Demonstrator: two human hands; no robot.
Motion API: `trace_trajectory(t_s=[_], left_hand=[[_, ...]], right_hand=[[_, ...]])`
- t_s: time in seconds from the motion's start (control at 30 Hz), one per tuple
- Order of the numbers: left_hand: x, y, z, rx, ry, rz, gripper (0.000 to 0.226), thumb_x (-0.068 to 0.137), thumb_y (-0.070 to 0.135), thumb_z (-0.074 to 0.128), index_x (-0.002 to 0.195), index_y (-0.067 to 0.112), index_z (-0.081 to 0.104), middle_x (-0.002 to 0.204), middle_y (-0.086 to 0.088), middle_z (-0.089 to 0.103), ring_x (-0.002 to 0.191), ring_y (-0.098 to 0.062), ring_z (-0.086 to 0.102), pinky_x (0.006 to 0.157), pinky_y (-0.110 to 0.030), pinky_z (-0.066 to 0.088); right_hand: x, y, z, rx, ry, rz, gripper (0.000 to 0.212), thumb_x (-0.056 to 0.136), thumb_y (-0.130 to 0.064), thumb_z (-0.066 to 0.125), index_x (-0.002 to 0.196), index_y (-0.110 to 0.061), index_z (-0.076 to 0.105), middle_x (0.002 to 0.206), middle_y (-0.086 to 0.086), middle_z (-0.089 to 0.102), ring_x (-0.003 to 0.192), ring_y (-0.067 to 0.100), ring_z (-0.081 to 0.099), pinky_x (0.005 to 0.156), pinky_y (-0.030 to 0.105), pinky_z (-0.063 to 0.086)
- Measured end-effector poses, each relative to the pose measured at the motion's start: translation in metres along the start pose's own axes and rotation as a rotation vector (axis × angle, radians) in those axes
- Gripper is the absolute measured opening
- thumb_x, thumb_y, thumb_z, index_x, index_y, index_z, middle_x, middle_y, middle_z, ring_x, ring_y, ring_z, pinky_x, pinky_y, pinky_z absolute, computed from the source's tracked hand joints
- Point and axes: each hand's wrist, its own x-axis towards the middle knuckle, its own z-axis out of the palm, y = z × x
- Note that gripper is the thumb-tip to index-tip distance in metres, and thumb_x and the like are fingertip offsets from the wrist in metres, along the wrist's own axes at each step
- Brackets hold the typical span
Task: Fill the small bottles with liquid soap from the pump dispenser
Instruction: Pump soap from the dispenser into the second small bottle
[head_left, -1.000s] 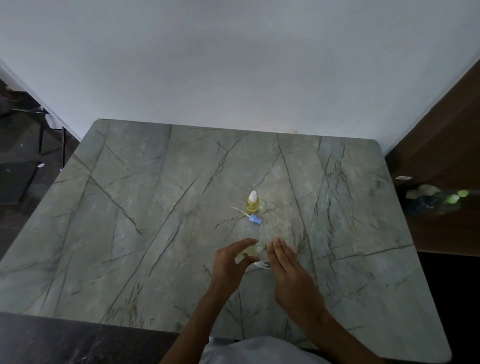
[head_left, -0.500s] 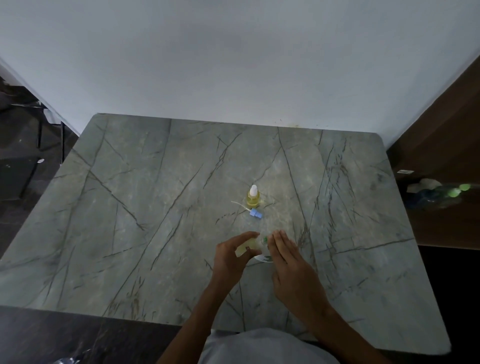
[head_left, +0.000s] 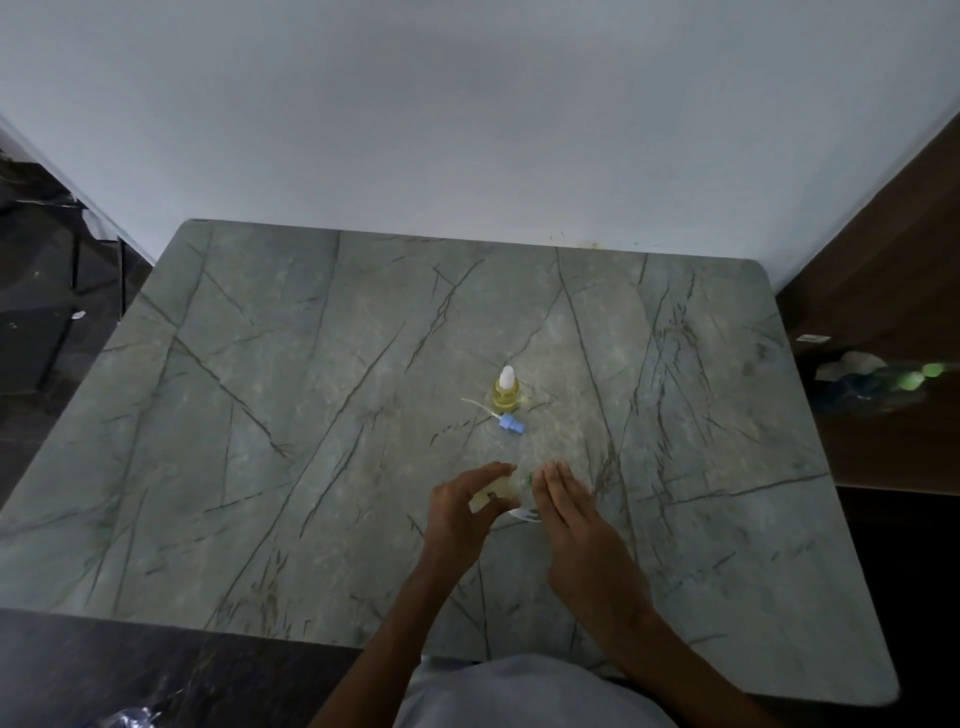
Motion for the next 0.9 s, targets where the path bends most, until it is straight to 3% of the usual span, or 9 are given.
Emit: trace_trajectory(t_s=[0.17,0.33,0.63,0.8,0.9], left_hand=[[0.0,0.001,-0.001,0.007,-0.002,0.016,0.043,0.074,0.018,0.082,0.115,0.022,0.07,0.113,0.012,0.068,0.1,0.004,0.064,0.086,-0.009,0.048],[0.001,0.005,-0.002,0.02,0.024,0.04,0.041,0.074,0.019,0.081,0.113,0.018,0.071,0.112,0.014,0.066,0.098,0.017,0.058,0.085,-0.005,0.046],[0.002,0.003,0.0,0.025,0.019,0.01,0.042,0.074,0.017,0.082,0.114,0.023,0.07,0.112,0.019,0.063,0.098,0.022,0.055,0.086,-0.002,0.042],[0.0,0.001,0.001,0.034,0.017,0.002,0.043,0.073,0.016,0.082,0.113,0.023,0.07,0.112,0.016,0.064,0.101,0.016,0.056,0.086,-0.001,0.041],[-0.001,0.0,0.001,0.036,0.008,0.003,0.043,0.073,0.016,0.082,0.114,0.023,0.07,0.113,0.016,0.064,0.102,0.022,0.054,0.088,-0.002,0.041]], right_hand=[[-0.001,0.001,-0.008,0.011,-0.012,0.007,0.075,0.06,0.009,0.064,0.133,0.006,0.052,0.138,0.022,0.052,0.13,0.035,0.049,0.106,0.042,0.04],[-0.002,0.001,-0.018,0.019,-0.029,0.006,0.076,0.061,0.001,0.078,0.132,0.007,0.052,0.137,0.023,0.054,0.129,0.034,0.05,0.103,0.041,0.044],[-0.002,0.001,-0.007,0.071,0.016,0.015,0.071,0.064,0.013,0.06,0.135,0.005,0.05,0.141,0.022,0.049,0.132,0.034,0.046,0.095,0.029,0.047],[-0.001,-0.001,0.0,0.071,0.034,0.019,0.058,0.08,0.005,0.027,0.131,0.007,0.054,0.138,0.023,0.052,0.129,0.036,0.05,0.086,0.029,0.057],[-0.002,-0.001,0.002,0.086,0.064,0.018,0.059,0.076,0.01,0.035,0.132,0.006,0.053,0.14,0.021,0.051,0.13,0.034,0.048,0.088,0.03,0.056]])
